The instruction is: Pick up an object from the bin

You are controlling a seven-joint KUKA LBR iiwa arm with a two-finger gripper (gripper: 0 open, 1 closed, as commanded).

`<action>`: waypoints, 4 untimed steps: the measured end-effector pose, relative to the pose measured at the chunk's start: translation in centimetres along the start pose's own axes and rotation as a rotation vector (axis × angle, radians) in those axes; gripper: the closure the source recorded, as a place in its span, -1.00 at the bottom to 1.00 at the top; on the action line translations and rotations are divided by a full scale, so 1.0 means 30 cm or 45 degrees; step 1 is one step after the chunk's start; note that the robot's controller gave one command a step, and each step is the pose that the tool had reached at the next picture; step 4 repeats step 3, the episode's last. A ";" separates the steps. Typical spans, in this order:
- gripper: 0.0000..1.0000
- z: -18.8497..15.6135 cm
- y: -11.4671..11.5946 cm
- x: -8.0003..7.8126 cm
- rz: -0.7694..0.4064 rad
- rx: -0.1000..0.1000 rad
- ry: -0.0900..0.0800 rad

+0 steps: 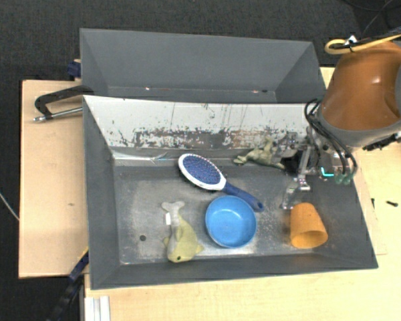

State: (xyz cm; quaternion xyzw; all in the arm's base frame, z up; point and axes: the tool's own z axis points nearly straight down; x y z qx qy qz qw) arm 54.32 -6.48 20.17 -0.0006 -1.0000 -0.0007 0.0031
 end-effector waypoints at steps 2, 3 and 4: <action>1.00 0.398 0.145 0.059 -0.172 0.000 -0.023; 1.00 -0.101 0.063 -0.052 -0.257 0.006 -0.026; 1.00 -0.101 0.063 -0.052 -0.257 0.006 -0.026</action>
Offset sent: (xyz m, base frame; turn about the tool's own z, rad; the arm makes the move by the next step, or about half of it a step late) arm -0.0236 0.0454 -0.1317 -0.1378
